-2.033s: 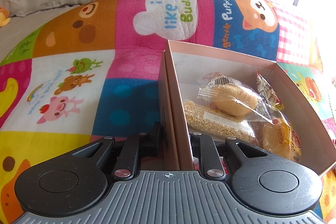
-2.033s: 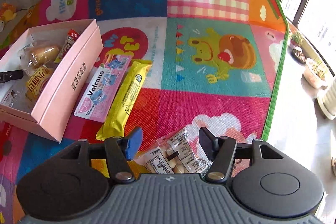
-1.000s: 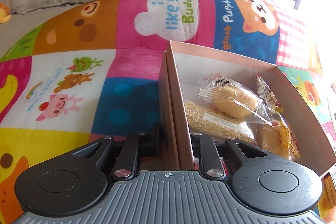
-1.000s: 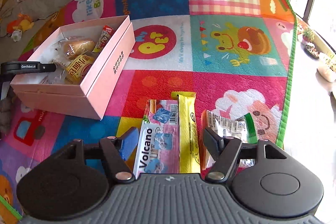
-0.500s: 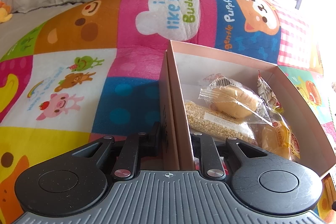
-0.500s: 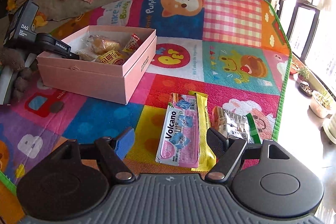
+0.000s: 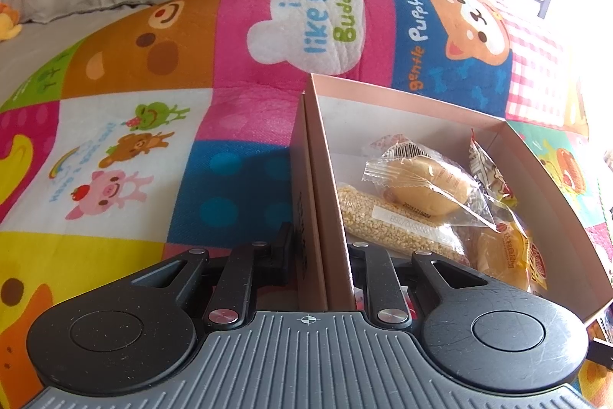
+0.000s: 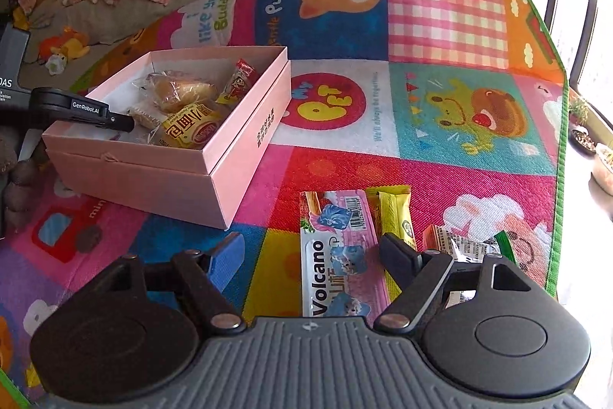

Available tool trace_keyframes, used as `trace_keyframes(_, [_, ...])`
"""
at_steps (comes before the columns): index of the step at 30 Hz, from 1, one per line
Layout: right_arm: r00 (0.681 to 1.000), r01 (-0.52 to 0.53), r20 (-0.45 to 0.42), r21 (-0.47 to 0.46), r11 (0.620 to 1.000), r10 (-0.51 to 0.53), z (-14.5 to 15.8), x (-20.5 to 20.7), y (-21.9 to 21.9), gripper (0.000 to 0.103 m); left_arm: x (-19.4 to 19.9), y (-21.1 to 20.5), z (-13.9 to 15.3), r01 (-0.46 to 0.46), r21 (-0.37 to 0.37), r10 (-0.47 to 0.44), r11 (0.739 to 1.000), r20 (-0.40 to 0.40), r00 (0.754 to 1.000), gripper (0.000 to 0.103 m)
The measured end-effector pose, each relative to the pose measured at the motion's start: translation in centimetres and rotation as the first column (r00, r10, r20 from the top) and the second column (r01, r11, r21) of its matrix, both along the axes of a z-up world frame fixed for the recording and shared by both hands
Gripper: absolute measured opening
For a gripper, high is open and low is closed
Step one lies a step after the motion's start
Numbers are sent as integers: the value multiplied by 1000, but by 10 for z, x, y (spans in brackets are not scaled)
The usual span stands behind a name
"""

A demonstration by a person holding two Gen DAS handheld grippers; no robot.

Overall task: Organize objects
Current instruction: 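Grasp the pink 'Volcano' packet with the right gripper, then carry the Volcano packet into the pink box and open the right gripper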

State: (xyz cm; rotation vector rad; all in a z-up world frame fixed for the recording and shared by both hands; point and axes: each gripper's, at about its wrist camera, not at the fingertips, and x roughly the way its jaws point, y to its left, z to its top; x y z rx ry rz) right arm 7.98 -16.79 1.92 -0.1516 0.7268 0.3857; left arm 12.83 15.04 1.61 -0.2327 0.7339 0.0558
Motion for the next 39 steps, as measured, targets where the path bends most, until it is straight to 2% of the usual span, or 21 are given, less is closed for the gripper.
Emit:
trace_keyframes(3, [1000,-1,-12,0,1000,1,1,-1,1,77,0,0,0,0,-1,0,1000,0,1000,20])
trace_keyframes(7, [998,-19,-54,-10,1000,19,1,-14,0,50,0,0,0,0,-1,0,1000,0,1000,20])
trace_keyframes(8, [998,-27,-61,-20,999,26,0,-19,0,47,0,0,0,0,-1,0,1000,1,1000,20])
trace_keyframes(15, [997,-35,-63,-33,999,33,1,-38,-5,48,0,0,0,0,0,0,1000,1,1000,20])
trace_keyframes(19, [999,-12,-36,-39,999,11,1,-22,1,51,0,1,0,-3,-10,3,1000,-5,1000,20])
trace_keyframes(25, [996,9,-90,-69,998,-15,-2,-5,12,48,5,3,2,-11,-26,10,1000,-37,999,20])
trace_keyframes(26, [995,8,-99,-78,997,-16,0,-8,14,45,6,2,3,-12,-24,11,1000,-43,999,20])
trace_keyframes(33, [991,-7,-130,-109,994,-8,14,-43,16,43,9,0,5,2,6,-1,1000,-68,998,18])
trace_keyframes(39, [983,-64,-174,-10,998,62,51,-77,13,43,5,1,3,9,2,-8,1000,-48,999,17])
